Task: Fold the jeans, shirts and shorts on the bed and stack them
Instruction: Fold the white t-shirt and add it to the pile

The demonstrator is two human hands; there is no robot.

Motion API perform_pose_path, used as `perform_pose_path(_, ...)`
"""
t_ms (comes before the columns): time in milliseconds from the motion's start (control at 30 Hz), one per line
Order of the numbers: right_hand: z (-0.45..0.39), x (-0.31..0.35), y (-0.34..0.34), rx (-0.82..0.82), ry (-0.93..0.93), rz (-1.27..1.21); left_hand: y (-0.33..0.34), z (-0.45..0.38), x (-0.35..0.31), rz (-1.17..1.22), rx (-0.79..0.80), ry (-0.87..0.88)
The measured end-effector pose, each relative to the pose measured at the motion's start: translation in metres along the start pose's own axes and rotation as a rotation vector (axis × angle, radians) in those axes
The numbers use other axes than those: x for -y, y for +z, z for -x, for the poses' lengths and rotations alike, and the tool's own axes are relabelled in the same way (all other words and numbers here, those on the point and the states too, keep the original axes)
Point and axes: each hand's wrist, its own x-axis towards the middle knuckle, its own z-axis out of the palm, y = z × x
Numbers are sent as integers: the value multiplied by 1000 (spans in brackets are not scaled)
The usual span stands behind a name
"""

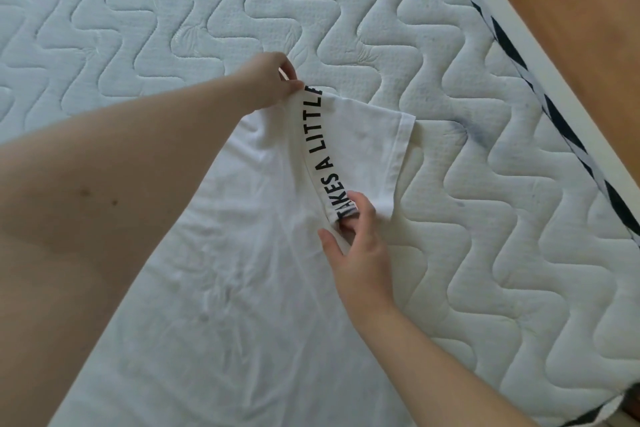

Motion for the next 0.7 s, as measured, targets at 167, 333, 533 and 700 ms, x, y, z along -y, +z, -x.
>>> perform_pose_path(167, -14, -4, -4, 67, -31, 264, 6, 12, -7, 40, -91, 30)
perform_pose_path(333, -17, -2, -4, -12, -61, 583, 21, 49, -20, -32, -310, 186)
perform_pose_path(533, -10, 3, -4, -183, -205, 848, 55, 118, -1, 11, -372, 255)
perform_pose_path(700, -9, 2, 3, -248, -313, 828, 85, 159, 14, 33, -395, 191)
